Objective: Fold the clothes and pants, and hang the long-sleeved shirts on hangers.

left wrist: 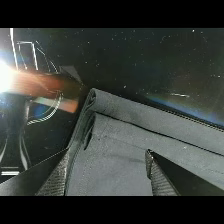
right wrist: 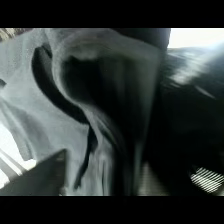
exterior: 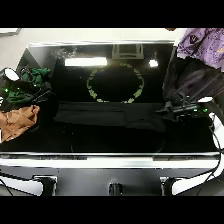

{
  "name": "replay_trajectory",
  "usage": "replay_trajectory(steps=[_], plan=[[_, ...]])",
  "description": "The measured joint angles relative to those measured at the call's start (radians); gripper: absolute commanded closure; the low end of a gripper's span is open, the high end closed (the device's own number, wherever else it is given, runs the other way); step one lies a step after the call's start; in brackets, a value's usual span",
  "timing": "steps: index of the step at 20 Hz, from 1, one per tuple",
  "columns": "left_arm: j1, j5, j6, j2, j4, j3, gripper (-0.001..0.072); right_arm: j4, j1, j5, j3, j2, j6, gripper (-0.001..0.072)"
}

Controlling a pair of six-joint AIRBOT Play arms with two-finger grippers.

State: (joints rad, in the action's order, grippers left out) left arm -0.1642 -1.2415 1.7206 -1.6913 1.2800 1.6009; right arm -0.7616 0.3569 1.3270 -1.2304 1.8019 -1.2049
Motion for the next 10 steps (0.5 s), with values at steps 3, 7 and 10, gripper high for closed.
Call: replay_trajectory(steps=[3, 7, 10], plan=[[0.008, 0.000, 0.000, -0.001, -0.003, 0.000, 0.0153, -0.016, -0.043, -0.027, 0.001, -0.018, 0.000, 0.0683], [0.045, 0.007, 0.002, -0.008, -0.036, 0.000, 0.0314, -0.101, -0.060, -0.013, -0.044, -0.117, -0.090, 0.0684], [0.112, 0.026, 0.002, -0.034, -0.114, 0.000, 0.0692, -0.210, -0.064, 0.022, -0.119, -0.204, -0.187, 0.0684]])
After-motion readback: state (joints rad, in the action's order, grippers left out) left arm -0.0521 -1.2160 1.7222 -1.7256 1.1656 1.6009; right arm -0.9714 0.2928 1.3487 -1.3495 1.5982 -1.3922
